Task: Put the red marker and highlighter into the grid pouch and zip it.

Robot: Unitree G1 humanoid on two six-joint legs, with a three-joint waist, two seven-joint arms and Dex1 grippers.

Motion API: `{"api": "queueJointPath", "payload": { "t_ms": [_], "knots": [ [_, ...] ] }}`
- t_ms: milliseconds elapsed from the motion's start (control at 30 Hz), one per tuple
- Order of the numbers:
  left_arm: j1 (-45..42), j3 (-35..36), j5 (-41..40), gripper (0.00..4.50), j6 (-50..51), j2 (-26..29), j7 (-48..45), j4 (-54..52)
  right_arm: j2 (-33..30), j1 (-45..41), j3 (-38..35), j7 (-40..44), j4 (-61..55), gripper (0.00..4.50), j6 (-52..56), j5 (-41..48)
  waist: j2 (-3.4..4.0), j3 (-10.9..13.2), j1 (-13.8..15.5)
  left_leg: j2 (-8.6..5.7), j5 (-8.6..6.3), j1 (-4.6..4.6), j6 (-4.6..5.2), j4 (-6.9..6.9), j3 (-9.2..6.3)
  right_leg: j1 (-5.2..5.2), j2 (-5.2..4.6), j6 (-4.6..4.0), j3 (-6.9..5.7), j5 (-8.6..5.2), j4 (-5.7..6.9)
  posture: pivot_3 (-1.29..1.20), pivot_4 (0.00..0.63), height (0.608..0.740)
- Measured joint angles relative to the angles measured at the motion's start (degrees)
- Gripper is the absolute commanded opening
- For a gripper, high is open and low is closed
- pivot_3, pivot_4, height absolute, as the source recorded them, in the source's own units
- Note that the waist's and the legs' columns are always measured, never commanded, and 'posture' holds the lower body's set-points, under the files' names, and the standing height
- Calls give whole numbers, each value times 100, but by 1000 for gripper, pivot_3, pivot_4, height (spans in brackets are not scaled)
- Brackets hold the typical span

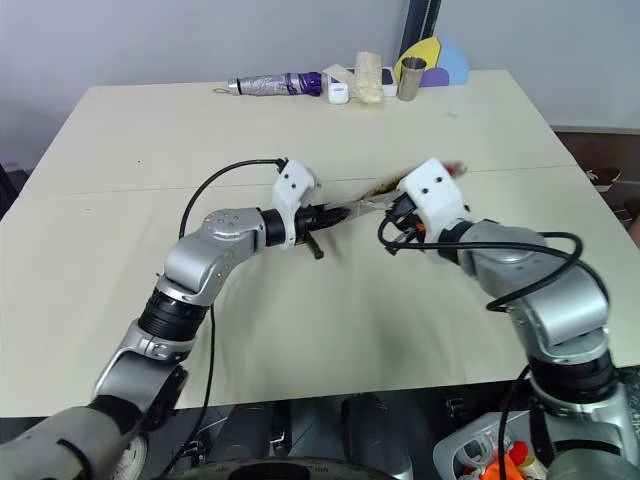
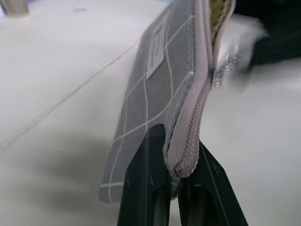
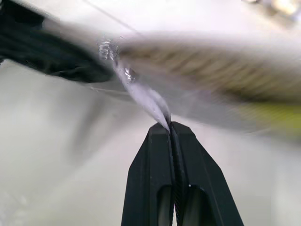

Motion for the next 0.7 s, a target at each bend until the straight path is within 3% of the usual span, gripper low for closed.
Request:
{"api": "queueJointPath", "payload": {
  "t_ms": [233,400,433,533,700],
  "knots": [
    [272,-89,348,0,-1175,410,-367,331,-1460,149,-588,135,482,76,29,-424,0,0,19,0,-17,-4,30,3,3,1,-6,0,0,0,-7,0,150,740],
    [363,-92,402,0,-1404,419,-420,393,-1614,660,-630,323,649,76,-121,-464,4,-2,-10,1,-17,-5,30,2,3,-2,-1,0,0,0,-5,0,150,740],
    [381,-91,409,375,-1408,424,-435,400,-1646,735,-630,371,636,27,-174,-464,5,-3,-13,1,-17,-5,30,2,3,-2,-1,0,0,0,-5,0,150,740],
    [522,30,312,1629,-1265,497,-519,401,-1784,958,-637,550,567,950,-356,-497,5,-3,-19,2,-17,-5,30,3,3,-2,-1,0,0,0,-5,0,150,740],
    [819,362,254,4149,-1085,879,-623,295,-1862,1793,-709,1141,49,3479,-559,-368,5,-3,11,2,-17,-6,30,3,1,0,-2,1,-2,0,-7,0,150,740]
  ]
}}
